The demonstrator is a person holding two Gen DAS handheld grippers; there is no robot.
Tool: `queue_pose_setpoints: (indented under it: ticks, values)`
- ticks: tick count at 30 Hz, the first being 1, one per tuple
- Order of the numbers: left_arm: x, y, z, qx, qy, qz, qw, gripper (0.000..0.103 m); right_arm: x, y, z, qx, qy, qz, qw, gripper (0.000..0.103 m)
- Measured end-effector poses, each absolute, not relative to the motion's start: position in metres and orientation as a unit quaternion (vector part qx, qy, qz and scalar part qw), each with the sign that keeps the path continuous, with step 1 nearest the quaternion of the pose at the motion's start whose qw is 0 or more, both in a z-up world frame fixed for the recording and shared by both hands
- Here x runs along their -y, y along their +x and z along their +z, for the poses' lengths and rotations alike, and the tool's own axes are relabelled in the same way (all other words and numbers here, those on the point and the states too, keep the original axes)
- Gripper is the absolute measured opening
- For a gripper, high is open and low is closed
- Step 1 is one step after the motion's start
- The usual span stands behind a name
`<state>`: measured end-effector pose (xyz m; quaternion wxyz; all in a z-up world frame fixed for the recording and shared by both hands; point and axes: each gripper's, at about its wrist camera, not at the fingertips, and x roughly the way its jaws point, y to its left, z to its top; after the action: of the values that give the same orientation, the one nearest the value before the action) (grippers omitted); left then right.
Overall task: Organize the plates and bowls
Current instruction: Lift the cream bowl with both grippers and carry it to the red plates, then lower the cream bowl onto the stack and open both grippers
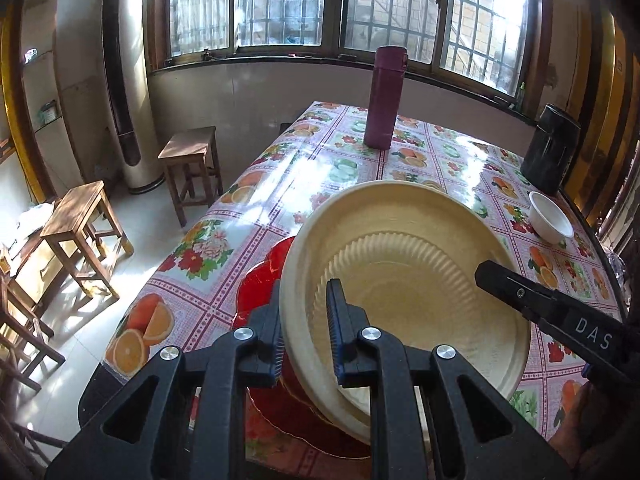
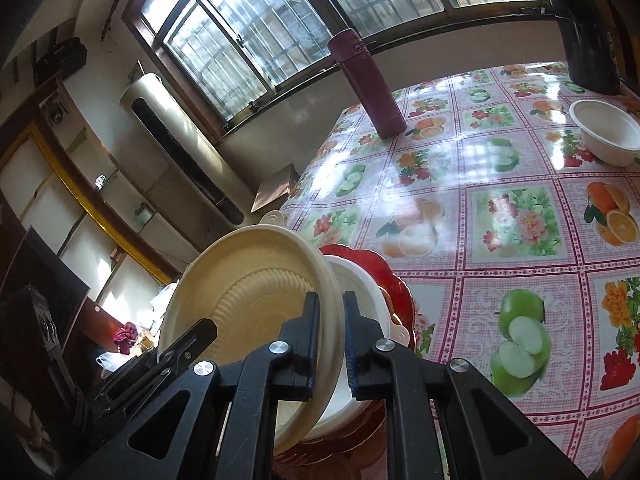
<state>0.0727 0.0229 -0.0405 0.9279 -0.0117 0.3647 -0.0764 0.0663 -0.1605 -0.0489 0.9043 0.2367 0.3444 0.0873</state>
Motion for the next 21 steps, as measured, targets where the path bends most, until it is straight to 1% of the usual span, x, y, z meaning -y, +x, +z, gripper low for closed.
queue_pose_setpoints:
  ticks: [3, 12, 14, 15, 16, 17, 18, 19, 21]
  values:
    - [-0.023, 0.074, -0.05, -0.375, -0.013, -0.079, 0.923, 0.015, 0.156, 0.068, -0.056, -0.346, 0.223, 0.076, 0.908, 0.013]
    - [-0.02, 0.073, -0.052, -0.376, -0.007, -0.083, 0.923, 0.015, 0.154, 0.067, -0.065, -0.344, 0.204, 0.058, 0.915, 0.015]
    - [-0.022, 0.072, -0.052, -0.374, -0.009, -0.076, 0.924, 0.022, 0.152, 0.065, -0.066, -0.339, 0.197, 0.052, 0.918, 0.016]
    - [-0.024, 0.071, -0.052, -0.371, -0.011, -0.07, 0.926, 0.028, 0.152, 0.064, -0.065, -0.336, 0.193, 0.052, 0.92, 0.021]
    - [-0.027, 0.071, -0.052, -0.368, -0.012, -0.063, 0.928, 0.055, 0.153, 0.062, -0.064, -0.332, 0.192, 0.051, 0.922, 0.03]
    - [-0.03, 0.07, -0.05, -0.363, -0.014, -0.059, 0.93, 0.076, 0.156, 0.061, -0.063, -0.33, 0.196, 0.052, 0.922, 0.036]
    - [-0.032, 0.069, -0.048, -0.357, -0.017, -0.056, 0.932, 0.082, 0.161, 0.059, -0.063, -0.327, 0.206, 0.057, 0.92, 0.046]
    - [-0.034, 0.068, -0.047, -0.351, -0.021, -0.053, 0.935, 0.083, 0.167, 0.056, -0.062, -0.321, 0.218, 0.062, 0.919, 0.051]
    - [-0.037, 0.065, -0.042, -0.341, -0.029, -0.049, 0.938, 0.084, 0.179, 0.052, -0.061, -0.308, 0.231, 0.061, 0.921, 0.052]
